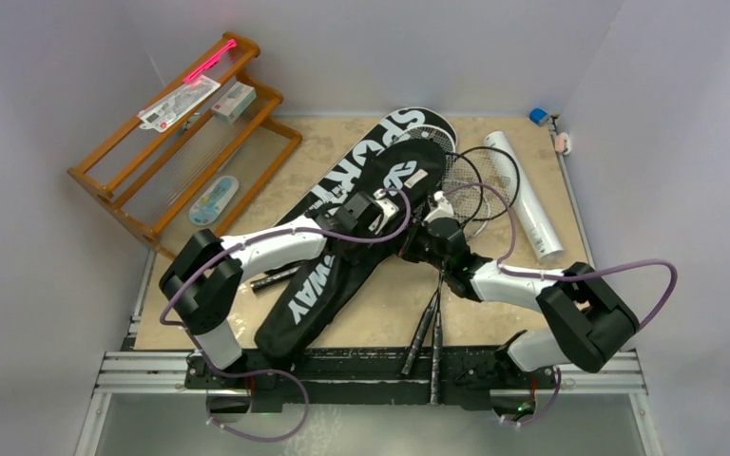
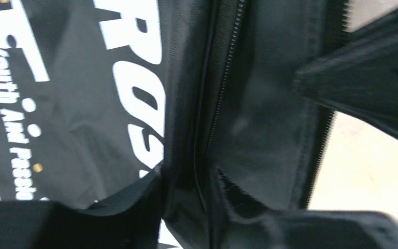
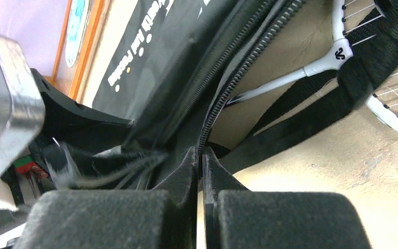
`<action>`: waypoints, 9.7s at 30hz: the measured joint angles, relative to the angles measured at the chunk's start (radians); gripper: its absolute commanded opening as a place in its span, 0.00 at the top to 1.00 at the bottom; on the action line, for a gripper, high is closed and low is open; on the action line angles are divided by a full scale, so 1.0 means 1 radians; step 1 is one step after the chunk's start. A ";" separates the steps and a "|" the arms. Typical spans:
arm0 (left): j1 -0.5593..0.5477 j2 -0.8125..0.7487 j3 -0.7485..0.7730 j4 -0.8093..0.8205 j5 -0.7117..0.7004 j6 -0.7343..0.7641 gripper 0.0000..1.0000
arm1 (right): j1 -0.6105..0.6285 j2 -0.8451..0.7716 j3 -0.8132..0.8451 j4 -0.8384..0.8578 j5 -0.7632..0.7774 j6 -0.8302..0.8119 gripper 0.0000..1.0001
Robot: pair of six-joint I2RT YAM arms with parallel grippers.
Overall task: Pack up the badminton gear
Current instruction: Open the racket bag at the center of the board, then pick up the racket from the center of the board, then place the racket in the racket bag.
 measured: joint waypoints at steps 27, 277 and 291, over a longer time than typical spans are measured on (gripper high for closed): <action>0.129 -0.257 -0.072 0.073 0.004 -0.060 1.00 | -0.035 -0.022 0.099 -0.266 -0.011 -0.063 0.55; 0.013 -0.385 -0.206 -0.296 -0.320 -0.952 0.50 | 0.475 0.129 0.069 -0.043 -0.108 -0.058 0.91; 0.013 -0.182 -0.056 -0.319 -0.424 -0.978 0.54 | 0.475 0.134 0.069 -0.034 -0.111 -0.057 0.91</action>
